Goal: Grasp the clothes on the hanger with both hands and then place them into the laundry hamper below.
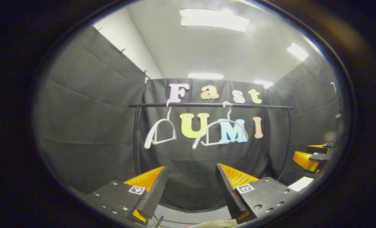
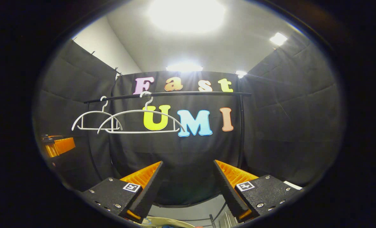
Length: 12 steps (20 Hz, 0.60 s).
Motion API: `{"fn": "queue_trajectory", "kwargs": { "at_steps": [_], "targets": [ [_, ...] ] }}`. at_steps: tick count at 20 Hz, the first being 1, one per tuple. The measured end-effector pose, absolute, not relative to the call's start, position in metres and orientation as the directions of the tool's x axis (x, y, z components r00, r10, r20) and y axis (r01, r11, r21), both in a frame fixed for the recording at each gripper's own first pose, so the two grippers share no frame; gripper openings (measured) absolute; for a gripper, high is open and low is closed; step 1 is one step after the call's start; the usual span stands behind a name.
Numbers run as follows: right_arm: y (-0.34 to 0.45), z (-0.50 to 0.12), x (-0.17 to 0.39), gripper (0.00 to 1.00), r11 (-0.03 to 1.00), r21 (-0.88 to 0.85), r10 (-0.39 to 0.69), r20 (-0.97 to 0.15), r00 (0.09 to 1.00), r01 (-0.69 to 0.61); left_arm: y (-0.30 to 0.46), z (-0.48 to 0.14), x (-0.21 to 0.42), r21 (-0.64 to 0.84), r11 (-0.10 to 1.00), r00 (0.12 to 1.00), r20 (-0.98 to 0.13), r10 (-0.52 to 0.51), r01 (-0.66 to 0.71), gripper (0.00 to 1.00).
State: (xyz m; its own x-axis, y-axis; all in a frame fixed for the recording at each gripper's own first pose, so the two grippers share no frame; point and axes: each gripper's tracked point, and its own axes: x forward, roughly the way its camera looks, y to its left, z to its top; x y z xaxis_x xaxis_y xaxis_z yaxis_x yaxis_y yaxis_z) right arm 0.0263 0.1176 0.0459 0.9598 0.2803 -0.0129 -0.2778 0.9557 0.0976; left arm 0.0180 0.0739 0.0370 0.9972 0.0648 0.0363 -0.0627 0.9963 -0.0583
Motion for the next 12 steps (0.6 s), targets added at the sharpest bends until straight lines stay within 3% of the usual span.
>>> {"fn": "queue_trajectory", "kwargs": {
  "at_steps": [12],
  "targets": [
    [0.1155,0.0424,0.0269,0.93,0.955,0.100,0.281,-0.013,0.960,-0.278,0.0743,0.0403,0.0175,-0.034,0.997,0.996,0.056,0.070,-0.069,0.88]
  ]
}}
